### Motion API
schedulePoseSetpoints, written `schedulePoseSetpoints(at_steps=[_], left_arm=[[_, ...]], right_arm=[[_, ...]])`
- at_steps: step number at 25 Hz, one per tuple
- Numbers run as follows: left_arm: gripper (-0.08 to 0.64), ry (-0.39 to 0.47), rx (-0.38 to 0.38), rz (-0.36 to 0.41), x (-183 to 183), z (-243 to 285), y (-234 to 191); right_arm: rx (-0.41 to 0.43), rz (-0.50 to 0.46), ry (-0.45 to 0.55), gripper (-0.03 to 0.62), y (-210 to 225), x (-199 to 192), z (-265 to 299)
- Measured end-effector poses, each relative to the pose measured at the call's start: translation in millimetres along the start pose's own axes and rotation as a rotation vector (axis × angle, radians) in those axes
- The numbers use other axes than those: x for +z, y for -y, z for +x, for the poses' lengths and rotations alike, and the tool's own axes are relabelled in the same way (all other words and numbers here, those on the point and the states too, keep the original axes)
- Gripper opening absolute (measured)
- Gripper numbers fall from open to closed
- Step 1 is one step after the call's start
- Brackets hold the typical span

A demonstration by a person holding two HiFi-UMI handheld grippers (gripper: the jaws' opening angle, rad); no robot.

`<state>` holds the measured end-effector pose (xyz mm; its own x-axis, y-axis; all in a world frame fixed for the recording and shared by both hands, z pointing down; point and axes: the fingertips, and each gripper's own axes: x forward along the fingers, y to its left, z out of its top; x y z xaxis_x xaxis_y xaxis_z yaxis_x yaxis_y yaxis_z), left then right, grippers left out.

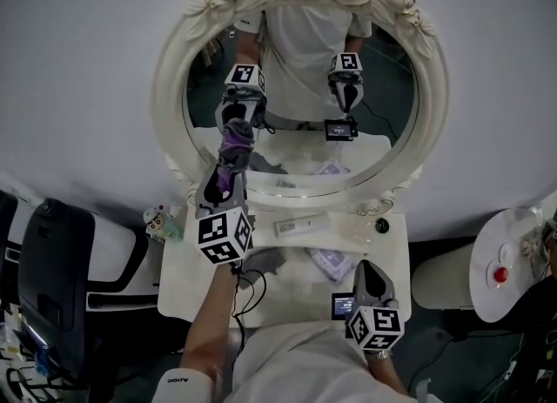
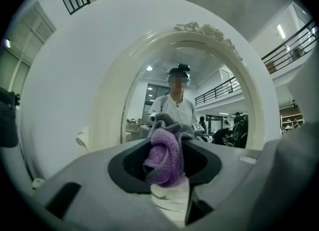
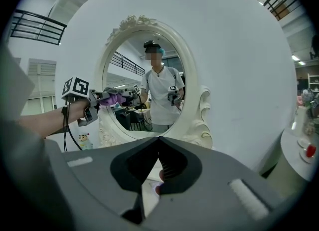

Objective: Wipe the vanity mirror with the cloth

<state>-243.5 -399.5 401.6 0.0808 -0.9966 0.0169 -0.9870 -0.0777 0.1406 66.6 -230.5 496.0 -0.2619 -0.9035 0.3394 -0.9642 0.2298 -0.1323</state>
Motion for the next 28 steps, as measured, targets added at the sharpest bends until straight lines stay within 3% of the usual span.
schedulePoseSetpoints(at_steps=[10,13,19,28], left_arm=[[0.155,0.013,0.117,-0.005,1.2,-5.2,-50.2],[0.155,0.042,0.100,-0.019,1.9,-10.1,-45.5],[0.155,0.064,-0.021,-0.020,-11.9,-18.2,34.3],[0.156,-0.036,-0.232,-0.026,-74.8,2.7,205.5]], right_arm=[[-0.030,0.001,-0.004,0.008,9.1,-1.3,-4.0],[-0.031,-0.001,-0.006,0.008,18.3,-3.1,-8.7],[-0.025,-0.010,-0.002,0.008,46.4,-5.2,-17.3],[-0.067,0.023,-0.004,0.008,116.2,-13.3,-40.1]])
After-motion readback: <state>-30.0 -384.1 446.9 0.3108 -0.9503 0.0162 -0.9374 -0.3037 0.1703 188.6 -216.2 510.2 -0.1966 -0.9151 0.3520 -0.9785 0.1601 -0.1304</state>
